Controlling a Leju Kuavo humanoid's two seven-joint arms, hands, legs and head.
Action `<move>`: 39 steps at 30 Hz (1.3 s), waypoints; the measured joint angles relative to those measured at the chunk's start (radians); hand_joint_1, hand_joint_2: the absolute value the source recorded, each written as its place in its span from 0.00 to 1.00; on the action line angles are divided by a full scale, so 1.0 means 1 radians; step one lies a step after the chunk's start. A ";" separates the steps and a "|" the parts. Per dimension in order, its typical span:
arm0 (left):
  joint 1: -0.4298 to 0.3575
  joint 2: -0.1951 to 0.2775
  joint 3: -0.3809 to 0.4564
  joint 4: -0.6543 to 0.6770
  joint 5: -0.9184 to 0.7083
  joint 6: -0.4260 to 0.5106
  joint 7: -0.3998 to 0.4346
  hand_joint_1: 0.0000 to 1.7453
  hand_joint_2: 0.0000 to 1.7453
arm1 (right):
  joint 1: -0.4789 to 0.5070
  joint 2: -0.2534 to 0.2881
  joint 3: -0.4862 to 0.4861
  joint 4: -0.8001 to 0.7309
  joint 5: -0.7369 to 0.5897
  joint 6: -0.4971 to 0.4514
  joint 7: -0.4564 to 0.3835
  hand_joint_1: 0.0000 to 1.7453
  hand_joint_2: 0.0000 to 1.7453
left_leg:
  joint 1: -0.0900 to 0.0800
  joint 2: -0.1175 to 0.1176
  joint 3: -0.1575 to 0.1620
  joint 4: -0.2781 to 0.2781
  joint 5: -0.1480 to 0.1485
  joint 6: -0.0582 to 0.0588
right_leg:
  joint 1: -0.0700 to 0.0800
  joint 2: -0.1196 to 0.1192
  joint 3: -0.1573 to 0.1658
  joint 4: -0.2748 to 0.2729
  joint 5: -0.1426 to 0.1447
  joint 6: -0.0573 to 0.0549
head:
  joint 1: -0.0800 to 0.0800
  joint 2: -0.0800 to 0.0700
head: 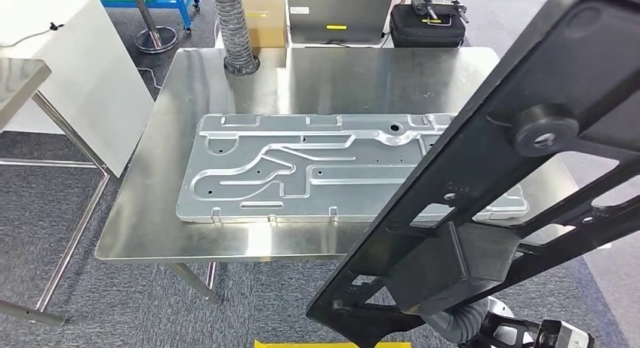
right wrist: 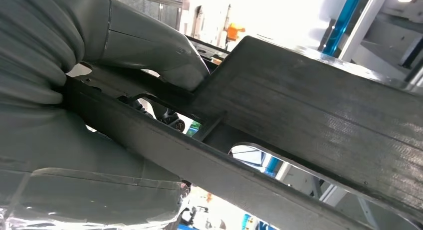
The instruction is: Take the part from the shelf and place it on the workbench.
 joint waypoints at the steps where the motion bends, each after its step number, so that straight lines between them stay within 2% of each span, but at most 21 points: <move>1: -0.001 0.000 0.000 0.000 0.000 0.000 0.000 0.00 1.00 | 0.000 0.000 0.000 0.000 0.001 0.000 0.000 1.00 1.00 | -0.002 0.000 -0.001 0.001 -0.002 -0.005 | 0.003 0.000 0.009 -0.024 0.004 -0.005 | 0.000 0.000; 5: -0.003 0.000 0.000 0.000 0.000 -0.001 0.000 0.00 1.00 | -0.001 0.000 0.000 0.000 0.002 0.002 0.001 1.00 1.00 | 0.000 0.001 -0.005 0.019 -0.020 -0.028 | 0.003 0.002 0.012 -0.034 0.002 -0.030 | 0.000 0.000; 7: -0.004 0.000 0.000 0.000 0.000 -0.001 -0.001 0.00 1.00 | -0.002 0.000 0.000 0.000 0.003 0.002 0.001 1.00 1.00 | 0.003 0.002 -0.048 0.115 -0.074 -0.038 | 0.001 0.000 0.017 -0.038 0.002 -0.039 | 0.000 0.000; 9: -0.002 0.000 0.000 0.000 0.000 -0.002 -0.001 0.00 1.00 | -0.003 0.000 0.000 0.001 0.003 0.003 0.001 1.00 1.00 | 0.005 0.002 -0.119 0.258 -0.134 -0.045 | 0.003 -0.002 0.018 -0.038 0.000 -0.044 | 0.000 0.000; 10: -0.001 0.001 0.000 0.000 0.000 -0.002 -0.001 0.00 1.00 | -0.003 0.000 0.000 0.002 0.004 0.003 0.001 1.00 1.00 | 0.005 0.002 -0.142 0.300 -0.142 -0.046 | 0.004 -0.002 0.018 -0.038 -0.001 -0.044 | 0.000 0.000; 11: 0.000 0.001 0.000 0.000 0.000 -0.002 0.000 0.00 1.00 | -0.003 0.000 0.000 0.003 0.004 0.004 0.001 1.00 1.00 | 0.005 0.002 -0.146 0.302 -0.129 -0.046 | 0.004 -0.002 0.020 -0.038 -0.001 -0.044 | 0.000 0.000; 12: 0.000 0.001 0.000 0.000 0.001 -0.002 0.000 0.00 1.00 | -0.003 0.000 0.000 0.005 0.004 0.004 0.001 1.00 1.00 | 0.005 0.002 -0.129 0.261 -0.098 -0.044 | 0.005 -0.001 0.022 -0.037 -0.002 -0.044 | 0.000 0.000; 14: -0.001 0.001 0.000 0.000 0.002 -0.002 0.000 0.00 1.00 | -0.006 0.000 0.000 0.007 0.004 0.005 0.001 1.00 1.00 | 0.004 0.002 -0.061 0.113 -0.026 -0.035 | 0.007 0.000 0.028 -0.036 -0.006 -0.039 | 0.000 0.000; 16: -0.002 0.001 0.000 0.000 0.003 -0.002 -0.001 0.00 1.00 | -0.010 0.000 0.000 0.009 0.004 0.007 0.001 1.00 1.00 | 0.001 0.002 -0.019 0.019 0.004 -0.023 | 0.010 0.001 0.029 -0.034 -0.009 -0.030 | 0.000 0.000; 19: -0.001 0.001 0.000 0.000 0.004 -0.002 -0.001 0.00 1.00 | -0.014 0.001 0.000 0.011 0.003 0.005 0.001 1.00 1.00 | -0.002 0.001 -0.016 0.004 0.007 -0.004 | 0.008 0.002 0.028 -0.033 -0.010 -0.013 | 0.000 0.000; 21: -0.002 0.000 0.000 0.000 0.004 -0.001 -0.001 0.00 1.00 | -0.016 0.002 0.000 0.012 0.003 0.003 0.001 1.00 1.00 | 0.002 0.002 -0.013 -0.004 0.013 0.008 | 0.005 0.001 0.010 0.008 -0.037 -0.001 | 0.000 0.000; 24: -0.003 0.000 0.000 0.000 0.003 -0.001 -0.002 0.00 1.00 | -0.018 0.002 0.000 0.015 0.003 0.002 0.002 1.00 1.00 | 0.002 0.003 -0.013 -0.006 0.016 0.015 | 0.002 0.001 -0.080 0.194 -0.129 0.009 | 0.000 0.000; 25: -0.002 0.000 0.000 0.000 0.003 -0.002 -0.002 0.00 1.00 | -0.018 0.002 0.000 0.018 0.004 0.002 0.003 1.00 1.00 | 0.001 0.003 -0.013 -0.005 0.015 0.015 | 0.001 0.001 -0.106 0.243 -0.142 0.011 | 0.000 0.000; 26: -0.001 0.000 0.000 0.000 0.003 -0.002 -0.003 0.00 1.00 | -0.018 0.002 0.000 0.020 0.005 0.002 0.006 1.00 1.00 | 0.000 0.003 -0.013 -0.005 0.014 0.015 | 0.000 0.001 -0.116 0.258 -0.135 0.011 | 0.000 0.000; 27: -0.001 0.000 0.000 0.000 0.003 -0.002 -0.003 0.00 1.00 | -0.019 0.002 0.000 0.022 0.006 0.002 0.009 1.00 1.00 | 0.000 0.002 -0.011 -0.005 0.013 0.015 | 0.000 0.001 -0.104 0.229 -0.109 0.010 | 0.000 0.000; 29: -0.001 0.000 0.000 0.000 0.003 -0.003 -0.005 0.00 1.00 | -0.025 0.002 0.000 0.024 0.009 0.001 0.016 1.00 1.00 | -0.001 0.000 -0.006 -0.004 0.010 0.011 | 0.001 0.001 -0.038 0.088 -0.036 0.002 | 0.000 0.000; 31: -0.002 0.000 0.000 0.000 0.003 -0.004 -0.008 0.00 1.00 | -0.035 0.002 0.000 0.025 0.016 -0.001 0.023 1.00 1.00 | -0.004 -0.001 -0.004 -0.002 0.006 0.004 | 0.006 0.001 0.010 -0.017 0.000 -0.009 | 0.000 0.000; 33: -0.002 0.000 0.000 0.000 0.004 -0.005 -0.011 0.00 1.00 | -0.045 0.002 0.002 0.025 0.029 -0.004 0.035 1.00 1.00 | -0.005 0.000 -0.005 -0.002 0.004 -0.006 | 0.012 0.002 0.016 -0.033 0.000 -0.019 | 0.000 0.000; 36: -0.004 0.000 0.000 0.000 0.004 -0.005 -0.016 0.00 1.00 | -0.056 0.002 0.009 0.025 0.046 -0.013 0.059 1.00 1.00 | -0.004 0.001 -0.013 0.025 -0.019 -0.023 | 0.007 0.001 0.021 -0.043 0.004 -0.034 | 0.000 0.000; 37: -0.004 0.000 0.000 0.000 0.004 -0.005 -0.017 0.00 1.00 | -0.060 0.002 0.011 0.025 0.048 -0.018 0.068 1.00 1.00 | -0.003 0.001 -0.032 0.068 -0.045 -0.029 | 0.004 0.000 0.023 -0.047 0.005 -0.038 | 0.000 0.000; 39: -0.003 0.000 0.000 0.000 0.003 -0.005 -0.017 0.00 1.00 | -0.072 0.002 0.014 0.025 0.048 -0.030 0.090 1.00 1.00 | 0.001 0.002 -0.097 0.205 -0.112 -0.036 | 0.005 -0.002 0.022 -0.047 0.005 -0.043 | 0.000 0.000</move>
